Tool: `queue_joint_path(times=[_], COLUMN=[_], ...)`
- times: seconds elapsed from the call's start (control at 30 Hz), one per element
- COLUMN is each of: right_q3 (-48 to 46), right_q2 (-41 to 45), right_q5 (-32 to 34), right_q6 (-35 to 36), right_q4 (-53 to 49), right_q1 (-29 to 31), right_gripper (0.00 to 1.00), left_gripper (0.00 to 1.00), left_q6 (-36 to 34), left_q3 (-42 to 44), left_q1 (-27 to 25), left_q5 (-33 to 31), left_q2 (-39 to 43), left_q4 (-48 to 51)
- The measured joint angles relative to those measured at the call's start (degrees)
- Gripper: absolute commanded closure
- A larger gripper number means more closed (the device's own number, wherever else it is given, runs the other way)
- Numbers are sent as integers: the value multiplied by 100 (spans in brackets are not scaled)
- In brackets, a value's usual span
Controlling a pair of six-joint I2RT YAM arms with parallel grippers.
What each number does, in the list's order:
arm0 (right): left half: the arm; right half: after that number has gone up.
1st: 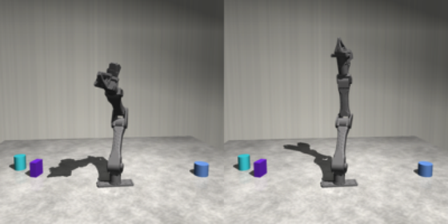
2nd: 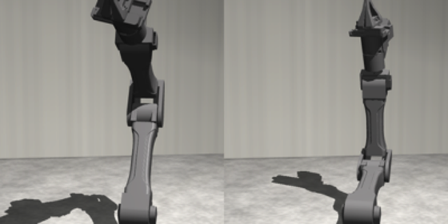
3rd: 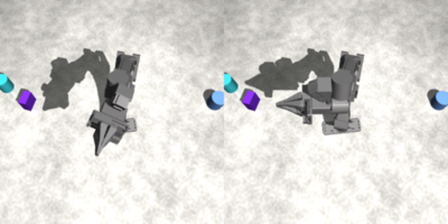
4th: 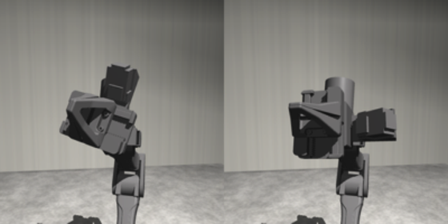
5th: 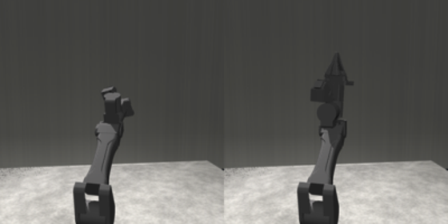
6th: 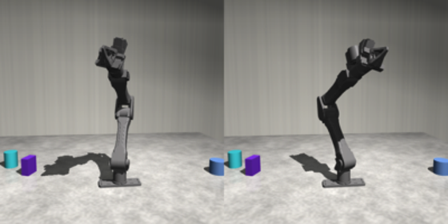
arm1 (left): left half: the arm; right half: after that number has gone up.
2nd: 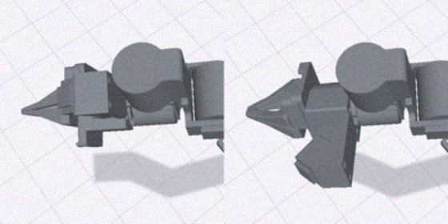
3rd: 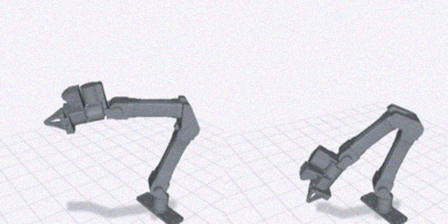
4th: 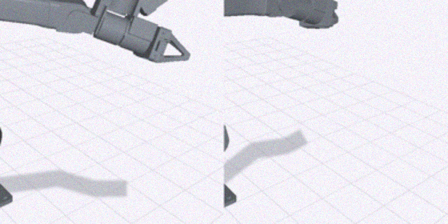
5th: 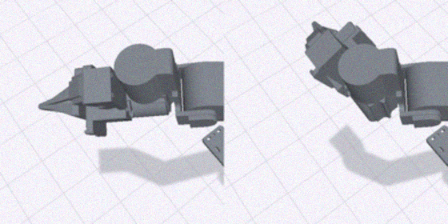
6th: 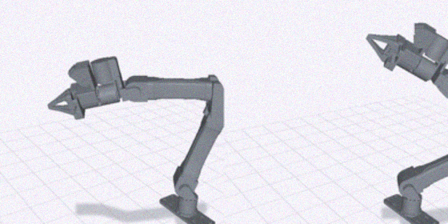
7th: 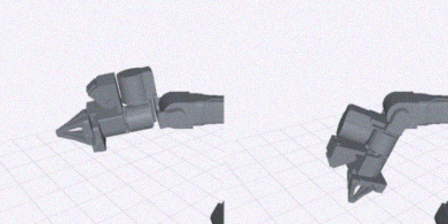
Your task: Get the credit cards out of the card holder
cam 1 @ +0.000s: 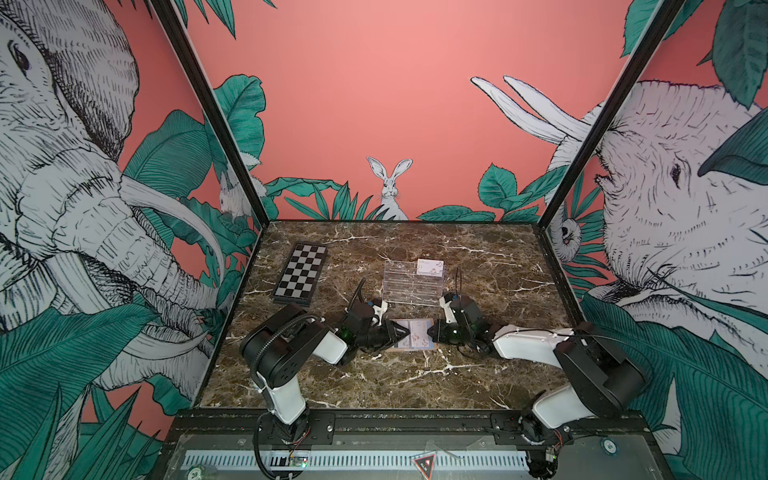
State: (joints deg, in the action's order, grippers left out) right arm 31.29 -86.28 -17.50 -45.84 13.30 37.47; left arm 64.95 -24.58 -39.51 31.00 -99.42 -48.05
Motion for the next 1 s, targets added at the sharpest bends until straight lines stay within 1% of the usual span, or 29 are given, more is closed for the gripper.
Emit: queue_joint_path(times=[0.17, 0.5, 0.7, 0.77, 0.8, 0.9, 1.0], right_q3=[24, 227, 249, 249, 249, 249, 249], right_q2=[35, -402, -544, -551, -551, -553, -560], right_q5=[7, -109, -144, -144, -142, -142, -142], right_q6=[35, 22, -28, -31, -31, -28, -28], right_q4=[-92, 127, 341, 356, 356, 356, 363], right_q1=[0, 146, 214, 219, 219, 219, 219], right_gripper=[100, 100, 100, 100, 100, 100, 100], left_gripper=[70, 72, 80, 84, 87, 90, 96], left_q6=[0, -2, 9, 22, 22, 35, 44], left_q3=[0, 0, 17, 33, 37, 63, 98], left_q1=[0, 0, 0, 0, 0, 0, 0], left_q5=[2, -2, -2, -4, -9, -13, -15], left_q2=[0, -46, -175, -212, -221, -232, -251], left_q4=[-7, -33, -214, -280, -295, -326, -374])
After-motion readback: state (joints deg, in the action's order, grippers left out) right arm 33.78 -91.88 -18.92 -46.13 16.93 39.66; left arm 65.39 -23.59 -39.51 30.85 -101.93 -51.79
